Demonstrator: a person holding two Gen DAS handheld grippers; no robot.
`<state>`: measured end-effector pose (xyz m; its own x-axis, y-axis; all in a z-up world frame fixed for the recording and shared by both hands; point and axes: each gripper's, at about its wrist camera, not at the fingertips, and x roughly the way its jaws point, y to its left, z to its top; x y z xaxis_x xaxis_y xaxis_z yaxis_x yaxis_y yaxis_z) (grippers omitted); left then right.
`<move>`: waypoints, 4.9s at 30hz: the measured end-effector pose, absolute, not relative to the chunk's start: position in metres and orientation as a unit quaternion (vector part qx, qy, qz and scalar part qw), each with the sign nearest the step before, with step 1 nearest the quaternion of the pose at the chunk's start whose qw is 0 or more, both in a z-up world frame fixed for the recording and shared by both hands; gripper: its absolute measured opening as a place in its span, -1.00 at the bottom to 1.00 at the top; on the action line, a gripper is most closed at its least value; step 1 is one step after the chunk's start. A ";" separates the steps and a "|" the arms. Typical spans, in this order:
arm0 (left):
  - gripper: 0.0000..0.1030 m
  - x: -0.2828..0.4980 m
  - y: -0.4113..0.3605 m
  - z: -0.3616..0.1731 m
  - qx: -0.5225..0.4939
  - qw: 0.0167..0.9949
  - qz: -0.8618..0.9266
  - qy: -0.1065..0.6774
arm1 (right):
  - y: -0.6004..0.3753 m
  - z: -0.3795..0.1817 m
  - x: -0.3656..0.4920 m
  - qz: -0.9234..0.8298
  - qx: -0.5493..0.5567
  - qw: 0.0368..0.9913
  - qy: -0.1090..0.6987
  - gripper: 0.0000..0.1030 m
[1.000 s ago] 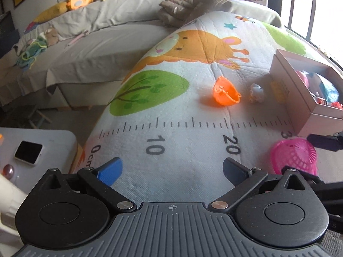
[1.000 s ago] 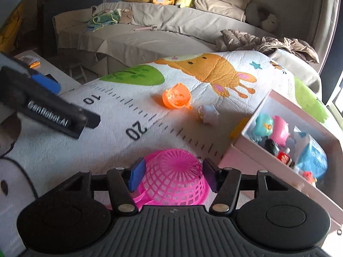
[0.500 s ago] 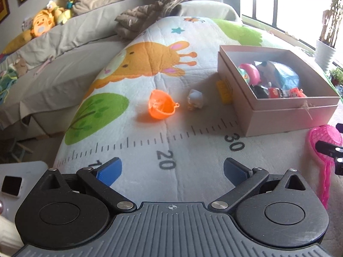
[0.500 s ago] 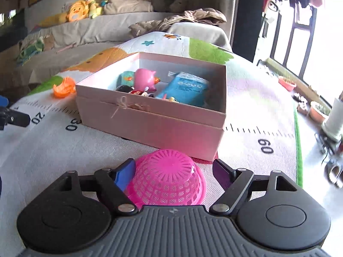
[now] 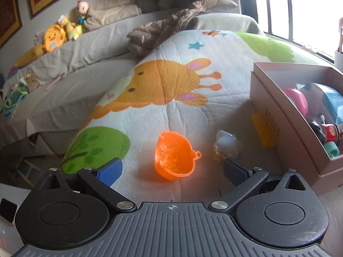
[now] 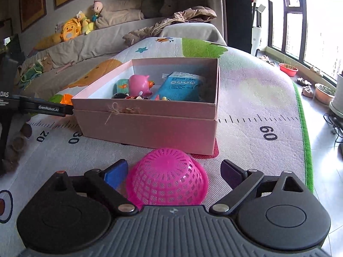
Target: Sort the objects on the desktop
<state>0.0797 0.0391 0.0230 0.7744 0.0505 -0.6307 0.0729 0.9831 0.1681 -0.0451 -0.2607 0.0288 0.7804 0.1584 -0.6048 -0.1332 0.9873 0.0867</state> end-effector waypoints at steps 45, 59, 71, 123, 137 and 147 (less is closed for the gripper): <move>0.84 -0.037 -0.002 0.030 0.139 0.908 -0.162 0.361 | -0.261 0.026 -0.042 0.066 0.025 0.940 0.335 1.00; 0.91 -0.051 0.004 0.021 0.117 0.912 -0.112 0.378 | -0.237 0.026 -0.060 0.060 0.018 0.928 0.367 1.00; 0.93 -0.054 0.021 0.021 0.100 0.912 -0.103 0.385 | -0.184 0.029 -0.072 0.185 -0.093 0.912 0.355 0.78; 0.78 0.033 -0.063 0.112 0.065 0.950 -0.181 0.247 | -0.279 0.202 0.001 0.076 -0.056 0.978 0.188 0.61; 0.98 -0.003 0.033 0.044 0.052 0.941 -0.088 0.322 | -0.249 0.112 0.110 0.088 -0.067 0.940 0.324 0.66; 1.00 0.004 0.064 0.027 0.006 0.928 -0.048 0.370 | -0.178 0.137 0.100 0.165 -0.077 0.927 0.329 0.84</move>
